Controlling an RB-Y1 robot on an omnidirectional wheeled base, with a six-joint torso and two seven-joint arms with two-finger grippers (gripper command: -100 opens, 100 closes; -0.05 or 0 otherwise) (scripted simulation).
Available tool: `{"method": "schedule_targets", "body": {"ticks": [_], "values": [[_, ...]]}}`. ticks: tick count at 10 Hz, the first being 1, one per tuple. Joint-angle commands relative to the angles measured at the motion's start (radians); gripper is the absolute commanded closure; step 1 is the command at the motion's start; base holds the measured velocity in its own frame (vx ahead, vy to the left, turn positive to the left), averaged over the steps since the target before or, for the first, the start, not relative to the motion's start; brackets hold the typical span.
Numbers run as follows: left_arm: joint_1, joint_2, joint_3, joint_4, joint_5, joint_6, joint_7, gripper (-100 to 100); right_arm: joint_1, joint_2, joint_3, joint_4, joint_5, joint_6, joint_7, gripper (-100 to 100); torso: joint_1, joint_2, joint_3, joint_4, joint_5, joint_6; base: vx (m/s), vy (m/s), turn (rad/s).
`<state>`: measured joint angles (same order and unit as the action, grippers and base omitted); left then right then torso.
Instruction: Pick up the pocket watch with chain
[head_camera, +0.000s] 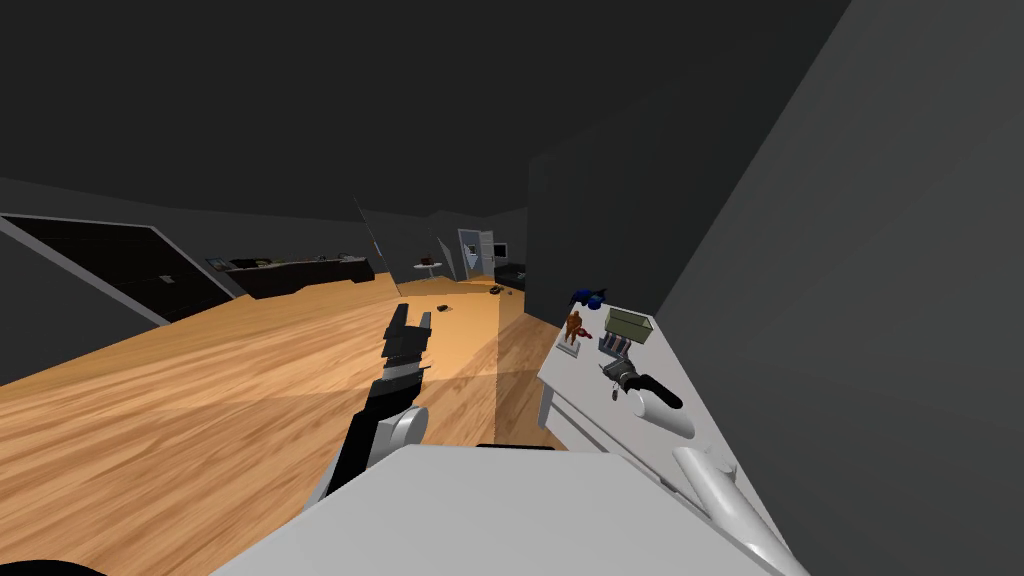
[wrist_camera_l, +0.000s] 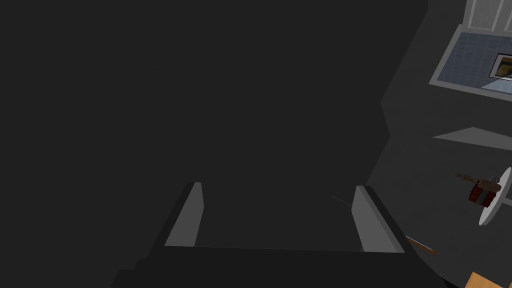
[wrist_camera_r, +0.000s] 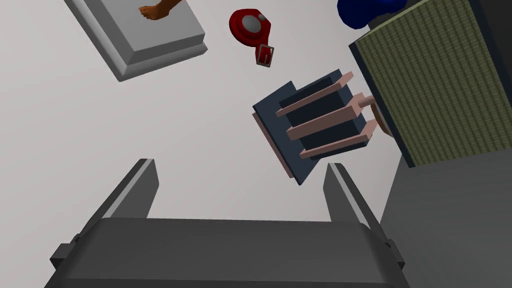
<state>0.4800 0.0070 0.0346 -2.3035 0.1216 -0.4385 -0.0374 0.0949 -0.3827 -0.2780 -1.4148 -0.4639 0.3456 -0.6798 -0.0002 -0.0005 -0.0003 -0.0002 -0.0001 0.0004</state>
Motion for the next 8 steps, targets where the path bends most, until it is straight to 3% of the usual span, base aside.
{"method": "schedule_targets", "body": {"ticks": [1,2,5,6,7,8], "values": [[0.0,0.0,0.0,0.0,0.0,0.0,0.0,0,-0.026,-0.02,-0.016,0.05,-0.028,0.05,-0.048,-100,0.0,0.0,0.0,0.0,0.0,0.0,0.006,-0.001,0.032],[0.0,0.0,0.0,0.0,0.0,0.0,0.0,0,-0.026,-0.02,-0.016,0.062,-0.028,0.056,-0.048,-100,0.0,0.0,0.0,0.0,0.0,0.0,0.007,-0.003,0.015],[0.0,0.0,0.0,0.0,0.0,0.0,0.0,0,-0.075,-0.054,-0.042,0.162,-0.075,0.138,-0.129,-100,0.0,0.0,0.0,0.0,0.0,0.0,0.008,-0.001,0.023],[0.0,0.0,0.0,0.0,0.0,0.0,0.0,0,-0.075,-0.054,-0.042,0.165,-0.075,0.144,-0.129,-100,0.0,0.0,0.0,0.0,0.0,0.0,0.006,-0.003,0.016],[0.0,0.0,0.0,0.0,0.0,0.0,0.0,0,-0.099,-0.071,-0.054,0.203,-0.098,0.187,-0.169,-100,0.0,0.0,0.0,0.0,0.0,0.0,0.006,-0.003,0.022],[0.0,0.0,0.0,0.0,0.0,0.0,0.0,0,-0.099,-0.071,-0.054,0.216,-0.098,0.188,-0.169,-100,0.0,0.0,0.0,0.0,0.0,0.0,0.006,-0.004,0.014]]}}
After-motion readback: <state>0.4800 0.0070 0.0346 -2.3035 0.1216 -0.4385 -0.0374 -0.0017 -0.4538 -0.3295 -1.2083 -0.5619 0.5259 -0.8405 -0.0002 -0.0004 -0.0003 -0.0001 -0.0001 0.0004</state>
